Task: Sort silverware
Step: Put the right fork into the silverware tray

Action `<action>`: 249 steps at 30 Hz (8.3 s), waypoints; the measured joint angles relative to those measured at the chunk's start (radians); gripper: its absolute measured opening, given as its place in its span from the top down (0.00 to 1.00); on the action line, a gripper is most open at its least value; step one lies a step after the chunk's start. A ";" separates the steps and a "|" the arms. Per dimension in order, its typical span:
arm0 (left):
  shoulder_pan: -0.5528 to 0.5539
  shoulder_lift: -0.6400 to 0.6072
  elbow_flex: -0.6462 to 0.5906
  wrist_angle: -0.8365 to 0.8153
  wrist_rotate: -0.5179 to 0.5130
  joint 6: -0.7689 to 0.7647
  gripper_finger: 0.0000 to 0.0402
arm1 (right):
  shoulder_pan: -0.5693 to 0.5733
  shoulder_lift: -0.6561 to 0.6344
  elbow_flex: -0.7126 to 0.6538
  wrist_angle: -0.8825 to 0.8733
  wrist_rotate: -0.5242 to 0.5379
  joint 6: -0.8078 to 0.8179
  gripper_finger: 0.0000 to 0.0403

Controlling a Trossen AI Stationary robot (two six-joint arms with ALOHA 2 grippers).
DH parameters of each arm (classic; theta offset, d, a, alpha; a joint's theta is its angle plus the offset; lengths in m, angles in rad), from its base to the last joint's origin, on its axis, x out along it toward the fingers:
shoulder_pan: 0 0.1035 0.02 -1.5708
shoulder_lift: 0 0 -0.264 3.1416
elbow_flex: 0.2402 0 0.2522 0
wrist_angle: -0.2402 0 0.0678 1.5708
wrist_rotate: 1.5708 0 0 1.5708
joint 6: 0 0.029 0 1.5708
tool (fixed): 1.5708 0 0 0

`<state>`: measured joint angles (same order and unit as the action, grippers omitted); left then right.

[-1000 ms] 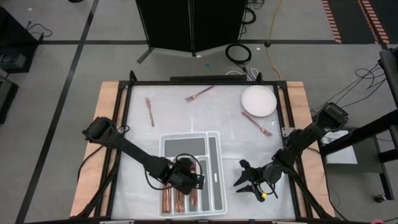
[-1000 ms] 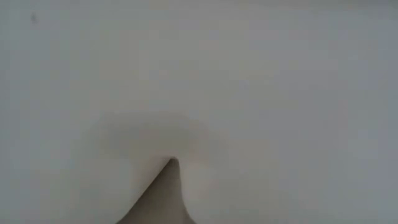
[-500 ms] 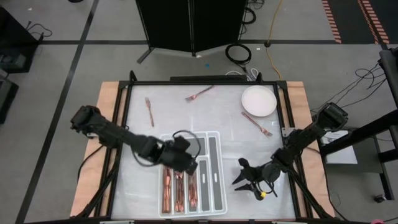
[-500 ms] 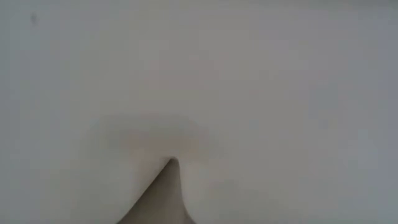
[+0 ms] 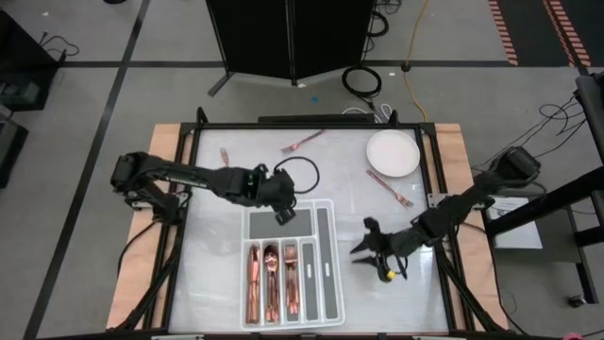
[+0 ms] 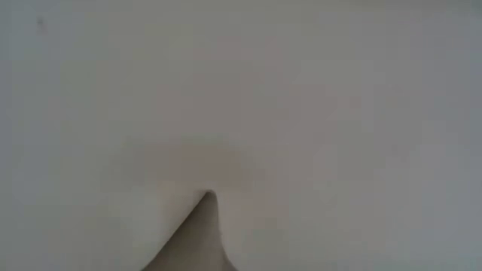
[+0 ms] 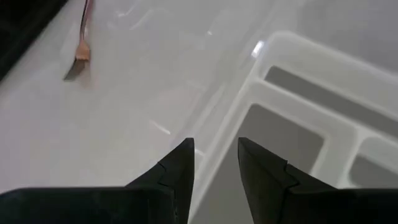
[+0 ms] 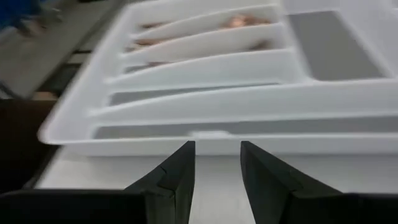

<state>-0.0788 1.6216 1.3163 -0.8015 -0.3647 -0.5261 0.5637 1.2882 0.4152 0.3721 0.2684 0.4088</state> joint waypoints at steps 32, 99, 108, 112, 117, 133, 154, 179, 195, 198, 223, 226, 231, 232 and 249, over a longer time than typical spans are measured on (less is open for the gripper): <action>0.132 -0.577 -0.714 0.786 0.201 0.254 0.69 | -1.043 -0.191 0.014 -0.854 -0.148 -0.086 0.58; 0.063 -0.167 -0.703 1.225 0.645 -0.856 0.69 | -0.356 0.523 0.943 -0.834 -0.080 -1.076 0.99; 0.000 -0.157 -0.703 1.206 0.644 -0.855 0.69 | -0.361 0.538 0.957 -0.796 -0.085 -1.077 0.99; -0.012 -0.157 -0.703 1.207 0.632 -0.847 0.69 | -0.362 0.538 0.957 -0.763 -0.091 -1.080 0.99; -0.022 -0.157 -0.703 1.212 0.625 -0.800 0.69 | -0.366 0.538 0.957 -0.751 -0.092 -1.079 0.99; -0.024 -0.159 -0.702 1.220 0.622 -0.765 0.98 | -0.369 0.539 0.956 -0.723 -0.138 -1.074 0.99; -0.142 -0.260 -0.705 1.147 0.273 -0.821 1.00 | -0.345 0.255 0.882 -0.893 0.000 -0.632 0.67; -0.834 0.222 -0.385 1.212 -0.800 -1.233 0.99 | 0.029 0.263 0.432 0.167 0.046 -0.095 0.68; -0.836 0.386 -0.260 1.209 -0.786 -1.423 0.99 | 0.196 0.547 0.733 0.168 0.228 -0.035 0.68; -0.832 0.411 -0.260 1.208 -0.784 -1.484 0.99 | 0.207 0.613 0.808 0.135 0.228 -0.036 0.68; -0.760 0.420 -0.260 1.155 -0.622 -1.588 0.98 | 0.238 0.702 0.968 0.034 0.230 -0.059 0.68; -0.756 0.421 -0.260 1.162 -0.621 -1.591 0.98 | 0.244 0.702 0.968 0.034 0.229 -0.059 0.68; -0.753 0.421 -0.260 1.165 -0.622 -1.597 0.94 | 0.250 0.701 0.968 0.034 0.228 -0.061 0.68; -0.752 0.421 -0.260 1.166 -0.622 -1.597 0.92 | 0.250 0.701 0.968 0.034 0.228 -0.062 0.68; -0.729 0.319 -0.261 1.197 -0.668 -1.376 0.72 | 0.250 0.700 0.968 0.033 0.229 -0.164 0.68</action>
<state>-0.8082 1.9406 1.0550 0.3959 -1.0329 -1.9021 0.8134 1.9881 1.3830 0.4053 0.4975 0.2452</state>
